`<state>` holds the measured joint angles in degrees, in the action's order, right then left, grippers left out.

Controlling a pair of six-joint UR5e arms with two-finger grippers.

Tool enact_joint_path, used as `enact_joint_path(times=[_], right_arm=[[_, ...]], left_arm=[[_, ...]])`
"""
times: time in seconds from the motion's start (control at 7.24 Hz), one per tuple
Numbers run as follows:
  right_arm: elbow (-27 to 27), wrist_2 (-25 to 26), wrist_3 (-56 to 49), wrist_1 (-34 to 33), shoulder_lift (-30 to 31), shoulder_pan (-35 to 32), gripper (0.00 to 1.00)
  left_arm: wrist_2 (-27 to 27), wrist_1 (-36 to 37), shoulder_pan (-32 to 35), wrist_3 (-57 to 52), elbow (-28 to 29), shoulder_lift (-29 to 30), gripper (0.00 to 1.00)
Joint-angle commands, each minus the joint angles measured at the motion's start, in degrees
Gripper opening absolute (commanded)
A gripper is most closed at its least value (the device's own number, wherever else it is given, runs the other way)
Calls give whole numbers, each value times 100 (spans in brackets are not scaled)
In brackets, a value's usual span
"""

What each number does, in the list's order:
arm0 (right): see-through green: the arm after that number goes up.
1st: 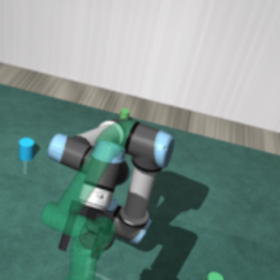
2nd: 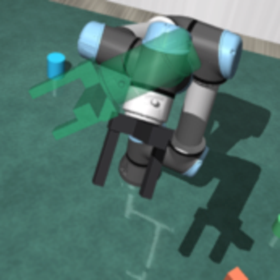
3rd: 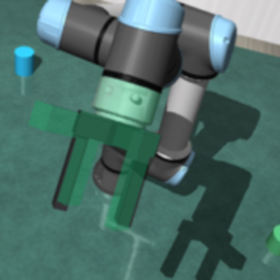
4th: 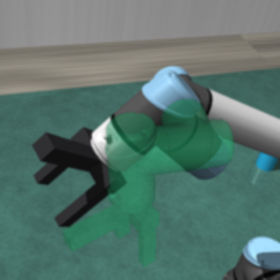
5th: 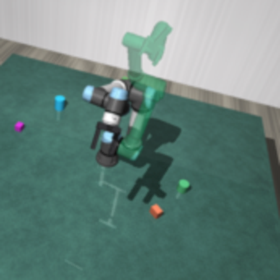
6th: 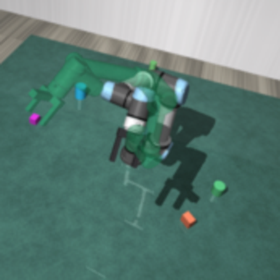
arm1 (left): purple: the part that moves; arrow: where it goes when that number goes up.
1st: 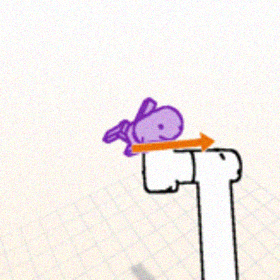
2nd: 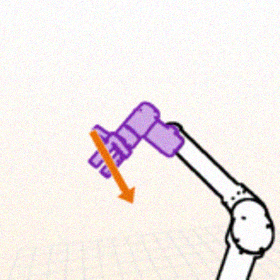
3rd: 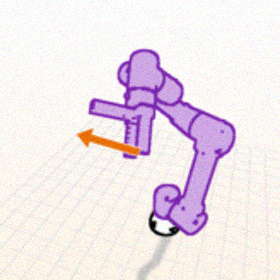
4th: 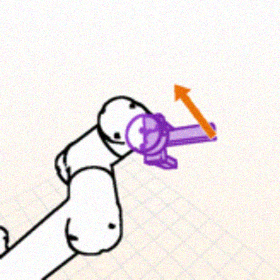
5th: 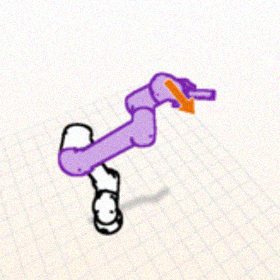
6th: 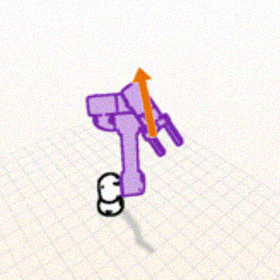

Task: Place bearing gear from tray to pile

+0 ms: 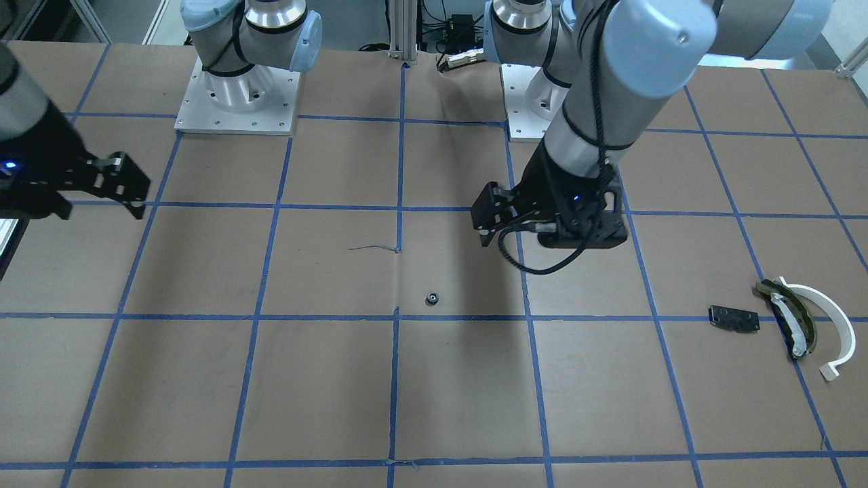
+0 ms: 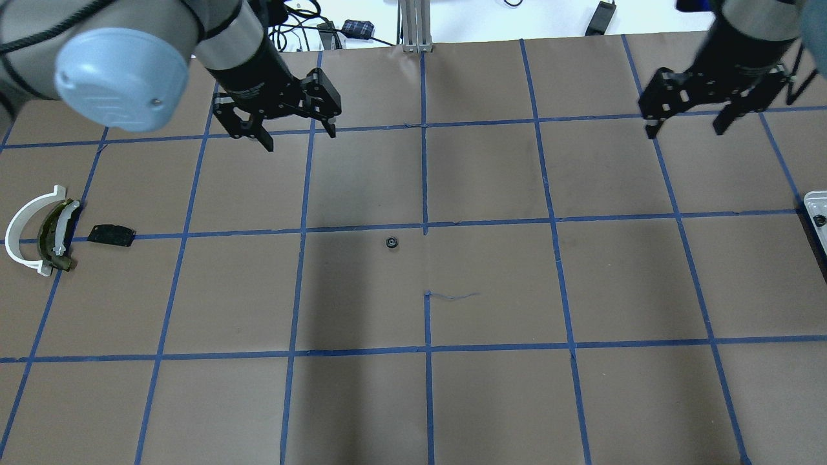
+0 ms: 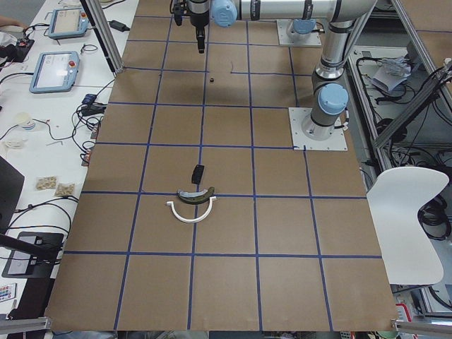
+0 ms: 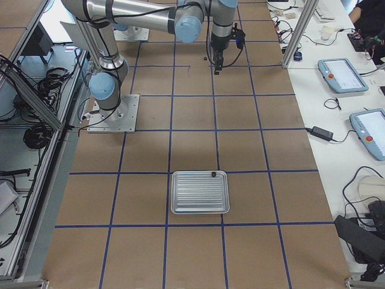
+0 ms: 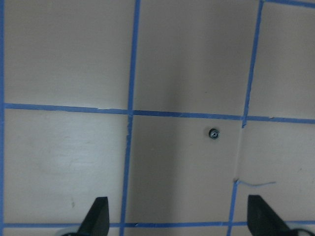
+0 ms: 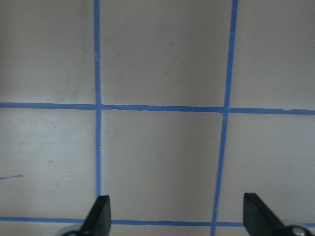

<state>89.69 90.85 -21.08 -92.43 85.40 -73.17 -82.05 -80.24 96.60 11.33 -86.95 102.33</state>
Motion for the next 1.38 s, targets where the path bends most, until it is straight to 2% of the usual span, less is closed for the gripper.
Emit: enact_joint_path(times=[0.0,0.14,0.28,0.55,0.83,0.97,1.1,1.24], right_arm=[[22,37,-2540,-125,-398,1310,93],[22,185,-3411,-717,-723,1750,93],[4,187,-4264,-1211,-1153,2102,90],[21,117,-6424,-2021,-1744,2474,90],[31,64,-7789,-2635,-2262,2737,90],[31,-249,-8798,-3057,-2491,2895,90],[31,-731,-9469,-3079,-2632,3079,90],[31,-849,-9589,-3079,-2756,3090,89]], left_arm=[[-448,802,559,159,-216,811,100],[-496,1130,927,585,-286,1137,100],[-505,1325,1113,1190,-592,1392,100],[-523,1914,1141,1197,-1234,1465,100],[-653,2372,1115,854,-1289,1474,100],[-663,2382,1115,879,-1333,1535,97],[-663,2408,1115,880,-1420,1553,96],[-663,2608,1115,845,-1421,1579,97]])
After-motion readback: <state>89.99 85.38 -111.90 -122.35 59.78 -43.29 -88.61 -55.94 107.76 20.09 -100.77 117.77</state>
